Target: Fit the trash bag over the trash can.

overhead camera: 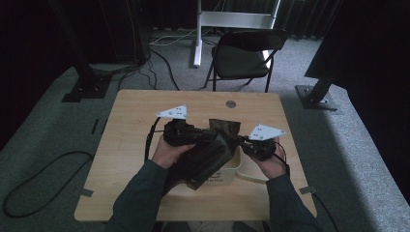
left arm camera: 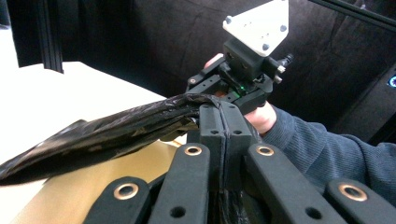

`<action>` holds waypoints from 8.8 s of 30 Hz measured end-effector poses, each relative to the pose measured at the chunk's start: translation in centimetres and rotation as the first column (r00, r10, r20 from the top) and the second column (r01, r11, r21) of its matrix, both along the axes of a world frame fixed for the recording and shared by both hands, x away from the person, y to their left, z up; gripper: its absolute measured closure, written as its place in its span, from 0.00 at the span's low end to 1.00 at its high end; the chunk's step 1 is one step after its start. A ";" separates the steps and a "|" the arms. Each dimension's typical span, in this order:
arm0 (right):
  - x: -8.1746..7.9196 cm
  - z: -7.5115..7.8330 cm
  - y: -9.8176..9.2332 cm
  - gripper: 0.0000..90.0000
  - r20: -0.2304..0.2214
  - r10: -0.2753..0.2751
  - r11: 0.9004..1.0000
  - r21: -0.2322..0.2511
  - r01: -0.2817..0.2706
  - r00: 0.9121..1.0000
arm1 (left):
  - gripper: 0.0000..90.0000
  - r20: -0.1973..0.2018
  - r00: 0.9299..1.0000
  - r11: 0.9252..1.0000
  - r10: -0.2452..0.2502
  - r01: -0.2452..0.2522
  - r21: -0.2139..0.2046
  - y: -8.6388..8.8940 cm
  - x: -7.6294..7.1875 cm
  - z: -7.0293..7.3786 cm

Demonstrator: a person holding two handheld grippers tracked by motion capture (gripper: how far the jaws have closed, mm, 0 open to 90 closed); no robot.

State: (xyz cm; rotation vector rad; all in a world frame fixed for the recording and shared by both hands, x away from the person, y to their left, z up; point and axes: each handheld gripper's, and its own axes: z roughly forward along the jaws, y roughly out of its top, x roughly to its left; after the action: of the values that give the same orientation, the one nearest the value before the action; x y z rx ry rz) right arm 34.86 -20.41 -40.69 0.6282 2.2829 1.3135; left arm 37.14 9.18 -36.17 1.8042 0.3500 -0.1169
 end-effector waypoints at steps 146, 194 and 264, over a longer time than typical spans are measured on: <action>-2.8 2.7 1.2 0.59 -0.057 0.211 0.972 0.116 -0.204 0.976 | 0.97 -0.010 0.989 0.984 0.148 -0.146 0.103 -1.7 2.8 -2.6; -2.5 1.9 1.1 0.99 -0.070 0.096 0.994 0.065 -0.091 0.993 | 0.98 -0.007 0.962 0.946 0.274 -0.268 0.181 5.3 -1.0 -5.9; 1.7 2.3 3.0 0.64 -0.072 0.037 0.999 0.036 -0.034 0.997 | 0.98 0.072 0.977 0.962 0.201 -0.210 0.176 -0.9 1.2 -3.1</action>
State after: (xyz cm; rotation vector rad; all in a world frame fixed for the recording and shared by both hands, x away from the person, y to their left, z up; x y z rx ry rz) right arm 36.52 -17.43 -38.40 0.6602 2.3440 1.3706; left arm 38.31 8.26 -39.23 1.9355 0.5221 0.1127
